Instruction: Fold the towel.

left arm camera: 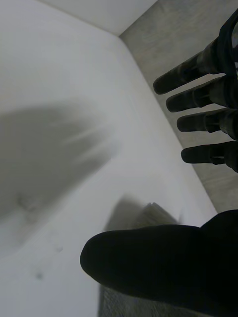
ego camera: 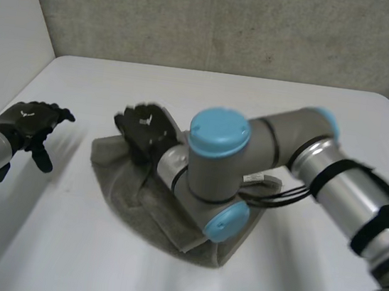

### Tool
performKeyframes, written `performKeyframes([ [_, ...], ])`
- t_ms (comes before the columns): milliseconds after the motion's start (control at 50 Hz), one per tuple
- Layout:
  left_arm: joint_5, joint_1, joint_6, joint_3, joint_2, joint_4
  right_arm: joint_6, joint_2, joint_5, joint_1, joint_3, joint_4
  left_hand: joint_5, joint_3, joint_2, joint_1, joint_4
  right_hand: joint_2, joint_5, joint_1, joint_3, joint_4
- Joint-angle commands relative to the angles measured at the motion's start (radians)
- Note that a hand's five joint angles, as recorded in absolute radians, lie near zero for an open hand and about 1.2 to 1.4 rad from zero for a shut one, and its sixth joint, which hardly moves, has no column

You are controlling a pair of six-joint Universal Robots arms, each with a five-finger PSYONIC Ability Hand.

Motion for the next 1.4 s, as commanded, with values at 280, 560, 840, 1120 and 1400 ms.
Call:
performKeyframes([
  [280, 0.048, -0.227, -0.044, 0.07, -0.105, 0.333, -0.174, -0.755, -0.035, -0.203, 0.82, 0.049, -0.094, -0.097, -0.097, -0.102, -0.095, 0.224, 0.327, 0.304, 0.214, 0.208],
  [560, 0.253, -0.386, -0.084, 0.205, -0.29, 0.365, -0.294, -1.163, -0.253, -0.404, 1.214, 0.056, -0.038, -0.041, -0.041, -0.046, -0.039, 0.224, 0.327, 0.304, 0.214, 0.208],
  [840, 0.409, -0.422, -0.076, 0.297, -0.427, 0.298, -0.294, -1.223, -0.29, -0.475, 1.279, 0.056, 0.526, 0.523, 0.523, 0.519, 0.525, 0.224, 0.327, 0.304, 0.214, 0.208],
  [1120, 0.04, -0.422, -0.046, 0.351, -0.332, 0.527, -0.292, -1.046, -0.231, -0.504, 1.147, -0.094, 1.118, 1.115, 1.115, 1.11, 1.117, 0.224, 0.327, 0.304, 0.214, 0.208],
  [1400, -0.307, -0.499, -0.044, 0.249, 0.01, 0.847, -0.289, -0.819, 0.148, -0.368, 0.826, -0.695, 1.118, 1.115, 1.115, 1.11, 1.117, 0.224, 0.327, 0.304, 0.214, 0.208],
])
